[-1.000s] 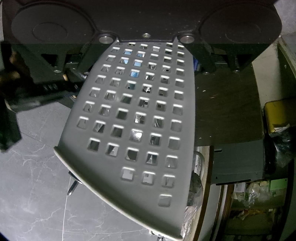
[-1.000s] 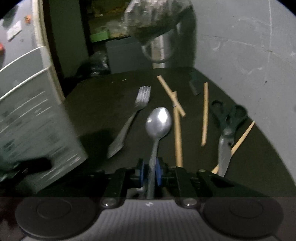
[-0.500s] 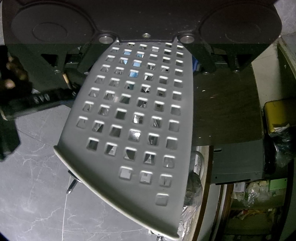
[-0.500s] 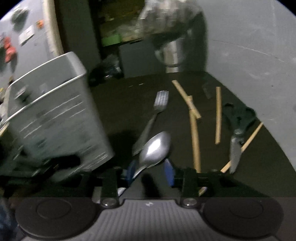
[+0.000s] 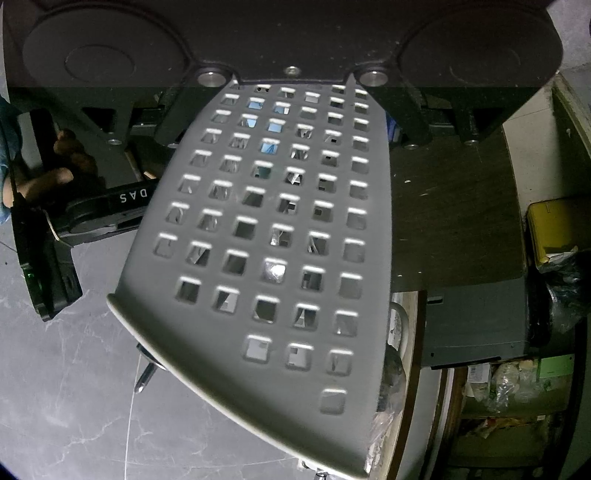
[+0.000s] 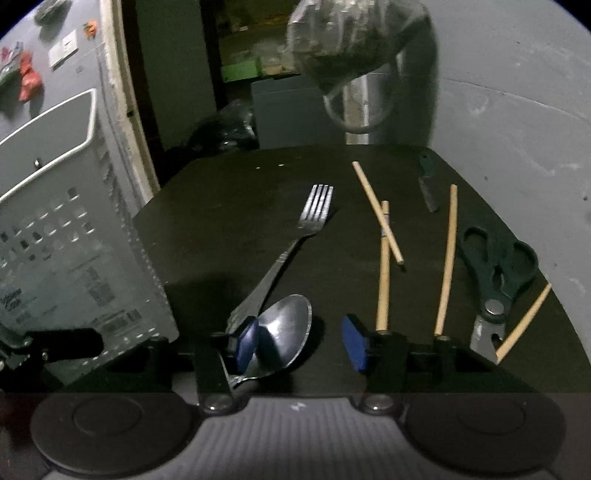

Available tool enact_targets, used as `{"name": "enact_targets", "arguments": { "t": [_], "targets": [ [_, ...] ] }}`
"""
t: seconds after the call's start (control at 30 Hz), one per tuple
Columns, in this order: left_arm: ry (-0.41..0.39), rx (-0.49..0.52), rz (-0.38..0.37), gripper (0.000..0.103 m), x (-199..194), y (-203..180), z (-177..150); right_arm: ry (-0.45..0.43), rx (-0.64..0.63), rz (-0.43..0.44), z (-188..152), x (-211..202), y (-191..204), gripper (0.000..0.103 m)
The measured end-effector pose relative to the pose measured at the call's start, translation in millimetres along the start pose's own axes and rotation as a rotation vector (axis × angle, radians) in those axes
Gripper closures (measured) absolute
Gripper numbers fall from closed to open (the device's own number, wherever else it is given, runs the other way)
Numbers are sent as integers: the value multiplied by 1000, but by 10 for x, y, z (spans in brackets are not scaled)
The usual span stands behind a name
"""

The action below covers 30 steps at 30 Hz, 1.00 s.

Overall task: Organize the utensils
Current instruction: 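Lift the silver spoon with the right tool up above the caddy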

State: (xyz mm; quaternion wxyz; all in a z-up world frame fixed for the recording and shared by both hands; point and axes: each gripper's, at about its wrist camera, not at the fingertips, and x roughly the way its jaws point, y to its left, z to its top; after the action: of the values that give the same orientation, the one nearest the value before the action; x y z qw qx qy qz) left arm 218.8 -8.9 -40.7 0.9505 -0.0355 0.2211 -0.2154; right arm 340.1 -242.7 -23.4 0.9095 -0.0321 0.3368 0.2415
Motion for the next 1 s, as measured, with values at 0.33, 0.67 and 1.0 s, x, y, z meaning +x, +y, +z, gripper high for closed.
{"name": "enact_targets", "arguments": {
  "t": [0.33, 0.67, 1.0],
  "targets": [
    [1, 1, 0, 22, 3, -8, 3, -12, 44, 70, -5, 13, -24, 91],
    [1, 1, 0, 22, 3, -6, 11, -106, 95, 43, -48, -351, 14, 102],
    [1, 3, 2, 22, 1, -7, 9, -324, 37, -84, -10, -716, 234, 102]
  ]
}}
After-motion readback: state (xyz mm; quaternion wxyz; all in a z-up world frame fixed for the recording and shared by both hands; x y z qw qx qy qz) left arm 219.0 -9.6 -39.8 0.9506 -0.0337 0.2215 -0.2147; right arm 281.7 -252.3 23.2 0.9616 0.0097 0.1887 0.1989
